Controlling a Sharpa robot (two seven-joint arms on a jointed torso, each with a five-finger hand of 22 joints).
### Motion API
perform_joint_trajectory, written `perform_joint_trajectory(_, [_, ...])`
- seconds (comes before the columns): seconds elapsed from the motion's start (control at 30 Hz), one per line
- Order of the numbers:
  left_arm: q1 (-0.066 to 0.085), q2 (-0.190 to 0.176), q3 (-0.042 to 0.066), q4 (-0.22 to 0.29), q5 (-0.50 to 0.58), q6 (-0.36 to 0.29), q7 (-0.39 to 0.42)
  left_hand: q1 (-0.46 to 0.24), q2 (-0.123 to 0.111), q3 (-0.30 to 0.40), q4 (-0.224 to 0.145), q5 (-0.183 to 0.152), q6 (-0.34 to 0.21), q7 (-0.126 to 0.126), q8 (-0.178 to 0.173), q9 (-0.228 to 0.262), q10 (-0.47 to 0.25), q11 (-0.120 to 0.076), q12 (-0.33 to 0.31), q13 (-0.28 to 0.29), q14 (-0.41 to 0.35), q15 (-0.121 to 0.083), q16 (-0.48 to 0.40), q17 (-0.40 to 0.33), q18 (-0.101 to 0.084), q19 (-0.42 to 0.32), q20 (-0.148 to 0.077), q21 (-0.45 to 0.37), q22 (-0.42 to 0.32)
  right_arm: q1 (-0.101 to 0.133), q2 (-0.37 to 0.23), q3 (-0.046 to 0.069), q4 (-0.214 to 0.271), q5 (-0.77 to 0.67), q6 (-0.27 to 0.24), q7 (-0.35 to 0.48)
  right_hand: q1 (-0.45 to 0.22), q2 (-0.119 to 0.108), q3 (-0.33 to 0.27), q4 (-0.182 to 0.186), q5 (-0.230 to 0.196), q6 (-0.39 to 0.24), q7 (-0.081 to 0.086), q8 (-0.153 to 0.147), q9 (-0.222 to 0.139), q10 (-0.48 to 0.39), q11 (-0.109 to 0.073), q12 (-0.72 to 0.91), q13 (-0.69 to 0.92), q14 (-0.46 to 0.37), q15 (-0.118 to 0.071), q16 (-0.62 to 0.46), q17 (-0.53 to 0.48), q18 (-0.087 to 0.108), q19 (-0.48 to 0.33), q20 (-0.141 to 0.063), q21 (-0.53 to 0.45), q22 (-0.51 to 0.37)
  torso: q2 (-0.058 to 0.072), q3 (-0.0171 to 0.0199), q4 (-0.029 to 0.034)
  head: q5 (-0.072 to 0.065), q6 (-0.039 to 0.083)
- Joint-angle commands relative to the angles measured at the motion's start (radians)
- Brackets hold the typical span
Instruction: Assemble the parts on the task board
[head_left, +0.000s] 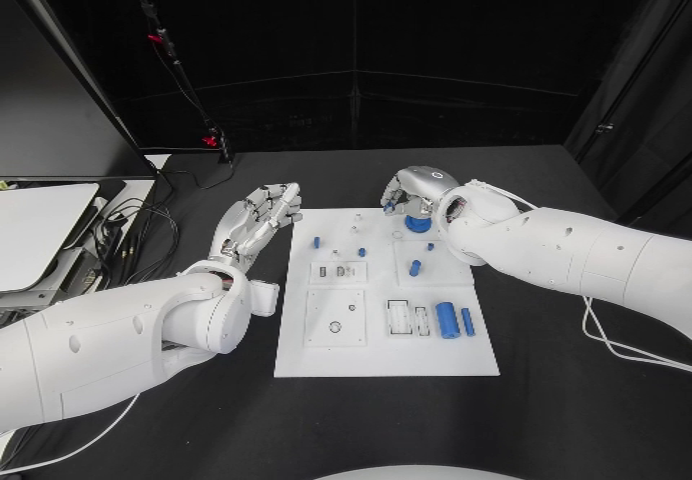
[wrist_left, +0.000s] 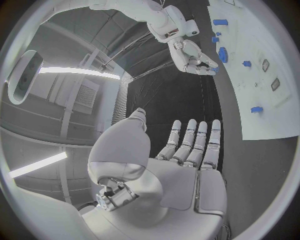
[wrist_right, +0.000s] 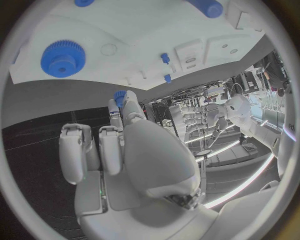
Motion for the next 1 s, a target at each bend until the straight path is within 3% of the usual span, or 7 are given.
perform_joint_trajectory(0.03, [0.000, 0.004, -0.001, -0.002, -0.006, 0.013, 0.245, 0.002, 0.006, -0.007, 0.001, 0.007, 0.008, 0.155, -0.005, -0.001, 0.009, 0.000, -0.007, 0.000, 0.003, 0.002, -0.005, 0.001, 0.012, -0.007, -0.001, 0.003, -0.002, 0.004, 0.002, 0.007, 0.011, 0.033, -0.064, 0.053, 0.013, 0.001, 0.008, 0.001, 0.007, 0.010, 0.001, -0.006, 0.001, 0.014, -0.004, -0.004, 0.002, 0.057, -0.006, -0.004, 0.001, 0.002, 0.039, -0.007, 0.004, 0.166, 0.005, 0.0007, -0.0003, 0.006, 0.004])
perform_joint_trajectory(0.2, [-0.001, 0.004, -0.006, -0.003, -0.007, 0.016, 0.244, 0.003, 0.007, -0.007, 0.001, 0.008, 0.008, 0.155, -0.005, -0.001, 0.009, 0.000, -0.007, 0.000, 0.003, 0.002, -0.005, 0.001, 0.012, -0.008, -0.001, 0.003, -0.002, 0.009, 0.014, 0.012, 0.009, 0.035, -0.040, 0.055, 0.015, 0.001, 0.010, 0.001, 0.007, 0.013, 0.000, -0.007, 0.001, 0.016, -0.004, -0.008, 0.002, 0.057, -0.006, -0.004, 0.002, 0.002, 0.039, -0.007, 0.004, 0.166, 0.015, 0.0018, 0.0014, 0.014, 0.014])
perform_joint_trajectory(0.33, [-0.002, 0.011, -0.009, -0.009, -0.007, 0.019, 0.245, 0.004, 0.008, -0.008, 0.002, 0.009, 0.008, 0.155, -0.006, -0.001, 0.008, 0.000, -0.007, 0.000, 0.003, 0.002, -0.005, 0.001, 0.012, -0.008, -0.001, 0.003, -0.002, 0.016, 0.028, 0.014, -0.003, 0.034, -0.029, 0.061, 0.017, 0.001, 0.012, 0.002, 0.007, 0.014, 0.000, -0.009, 0.001, 0.018, -0.004, -0.010, 0.002, 0.057, -0.006, -0.004, 0.002, 0.002, 0.039, -0.007, 0.004, 0.167, 0.027, 0.0023, 0.0075, 0.019, 0.018])
perform_joint_trajectory(0.7, [-0.002, 0.018, -0.010, -0.011, -0.007, 0.022, 0.247, 0.005, 0.009, -0.008, 0.002, 0.012, 0.008, 0.155, -0.006, -0.001, 0.008, 0.000, -0.008, -0.001, 0.003, 0.002, -0.006, 0.001, 0.012, -0.008, -0.001, 0.003, -0.003, 0.037, 0.062, 0.016, -0.044, 0.033, 0.027, 0.051, 0.018, 0.000, 0.014, 0.004, 0.007, 0.014, 0.000, -0.013, 0.000, 0.019, -0.003, -0.017, 0.001, 0.057, -0.006, -0.004, 0.003, 0.002, 0.039, -0.007, 0.004, 0.167, 0.051, -0.0021, 0.0138, 0.020, 0.036])
perform_joint_trajectory(1.0, [-0.002, 0.015, -0.010, -0.008, -0.007, 0.021, 0.250, 0.007, 0.010, -0.009, 0.002, 0.014, 0.008, 0.155, -0.007, -0.001, 0.008, 0.000, -0.008, -0.001, 0.002, 0.002, -0.006, 0.001, 0.012, -0.009, -0.001, 0.003, -0.003, 0.041, 0.085, 0.019, -0.081, 0.030, 0.043, 0.041, 0.018, -0.002, 0.016, 0.006, 0.007, 0.014, 0.001, -0.016, -0.001, 0.019, -0.002, -0.023, 0.001, 0.057, -0.006, -0.004, 0.004, 0.002, 0.040, -0.007, 0.004, 0.168, 0.057, -0.0018, 0.0206, 0.020, 0.037])
